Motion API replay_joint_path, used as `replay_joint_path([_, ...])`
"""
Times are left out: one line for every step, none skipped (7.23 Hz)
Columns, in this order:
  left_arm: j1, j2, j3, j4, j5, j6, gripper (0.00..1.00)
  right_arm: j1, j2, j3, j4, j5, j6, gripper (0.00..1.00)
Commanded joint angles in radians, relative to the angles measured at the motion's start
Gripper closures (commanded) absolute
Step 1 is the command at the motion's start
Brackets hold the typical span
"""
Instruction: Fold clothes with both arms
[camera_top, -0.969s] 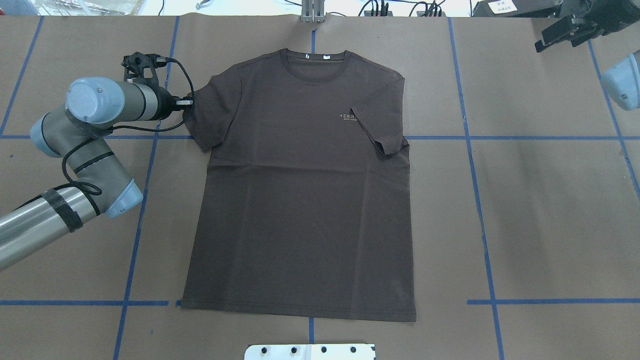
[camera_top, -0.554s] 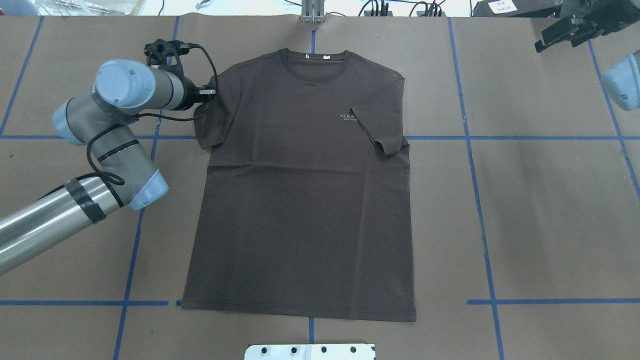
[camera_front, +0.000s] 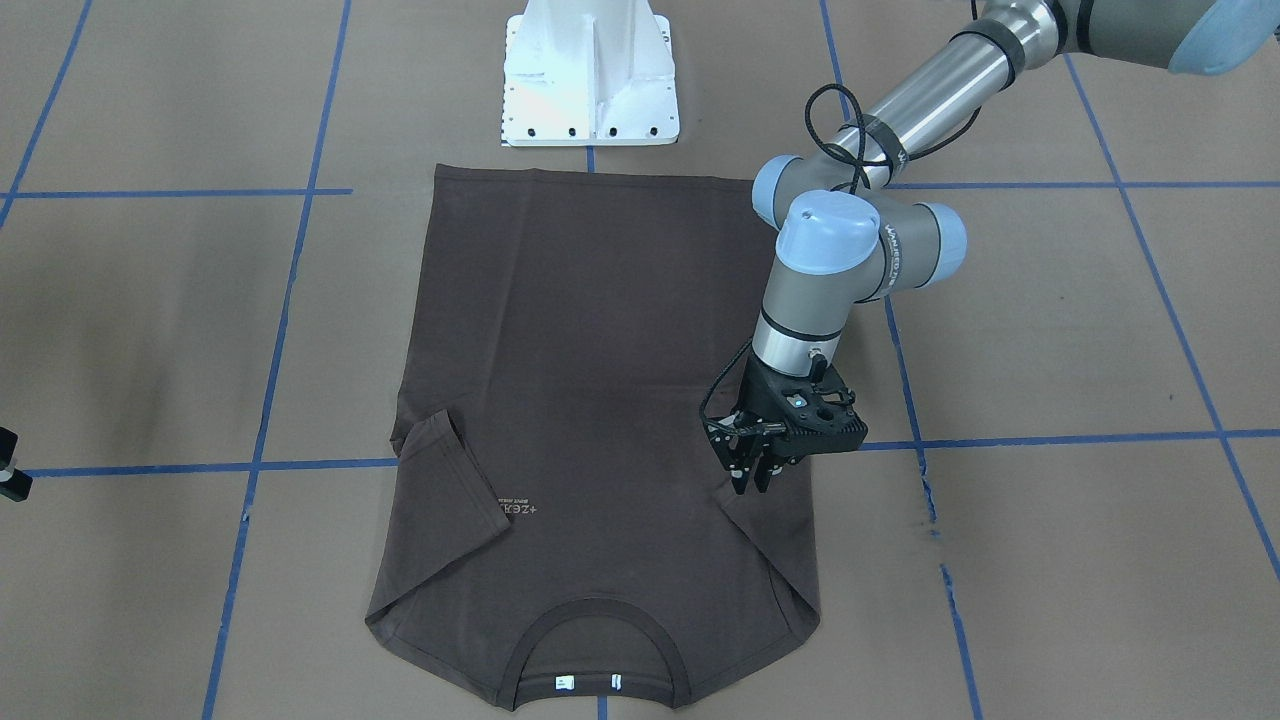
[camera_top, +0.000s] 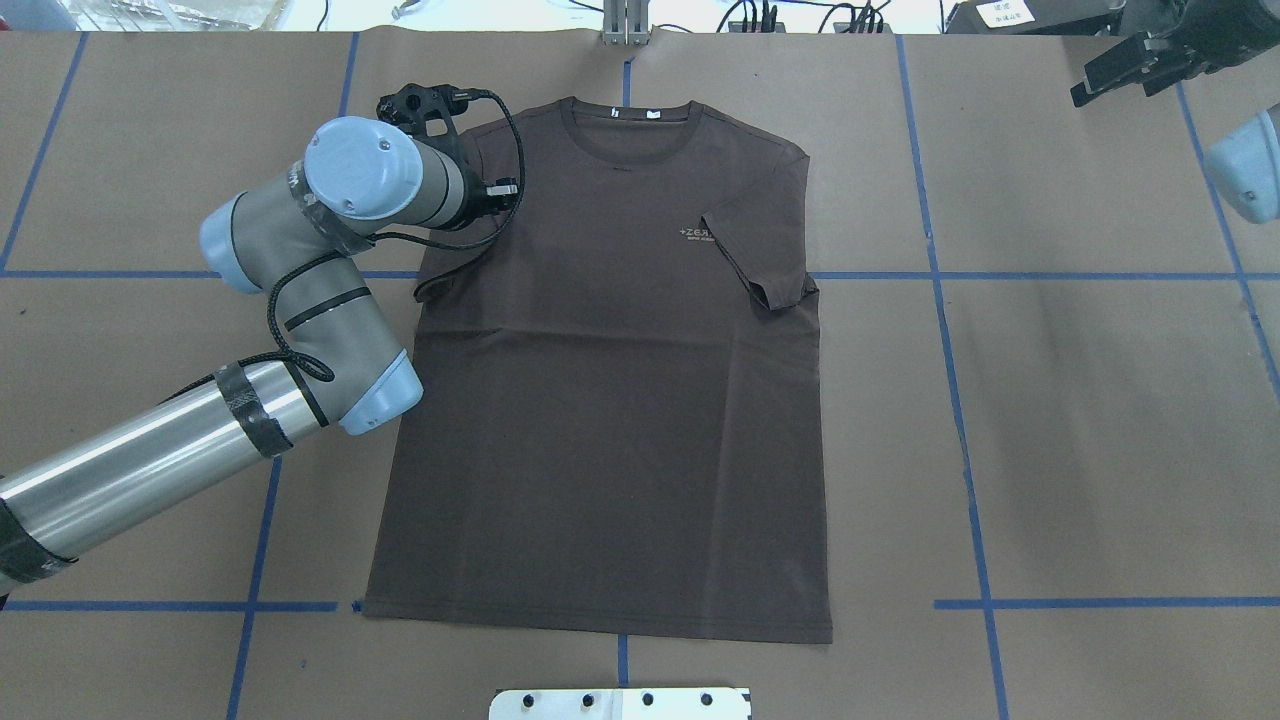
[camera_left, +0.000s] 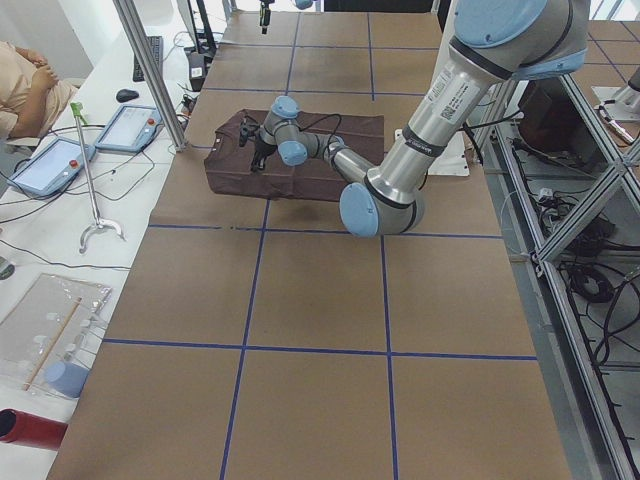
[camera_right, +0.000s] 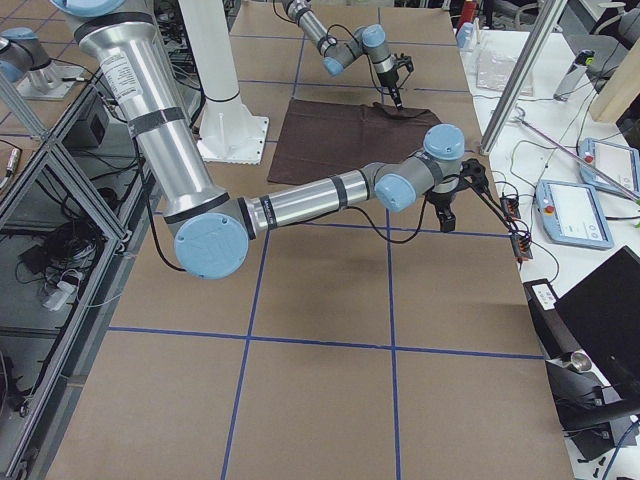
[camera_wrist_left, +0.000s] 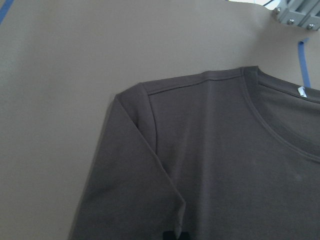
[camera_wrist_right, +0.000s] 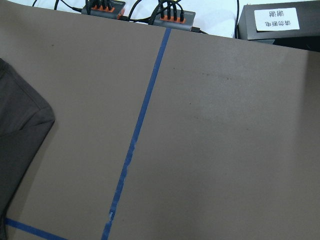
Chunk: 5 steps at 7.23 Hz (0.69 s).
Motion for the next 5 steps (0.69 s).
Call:
replay_joint_path([-0.001,0.006,-0.089,0.09,-0.011,0.114,0.0,-0.011,-0.003,0.051,0.001,0.006,0.053,0.0])
replay_joint_path([-0.002,0.035,-0.214,0.198,-0.067,0.178,0.0,-0.076,-0.035,0.13,0.001,-0.011,0.187,0.0])
replay_joint_path([-0.001,0.103,-0.332,0.221,-0.089,0.184,0.0,-0.153,-0.08,0.242,0.001,-0.076,0.312,0.0])
replay_joint_path([0.007,0.167,-0.423,0.217,-0.089,0.17,0.0,-0.279,-0.136,0.38,-0.004,-0.207,0.512,0.0])
replay_joint_path([0.062,0.207,-0.485,0.214,-0.087,0.162,0.0,-0.446,-0.196,0.501,-0.005,-0.37,0.699,0.0])
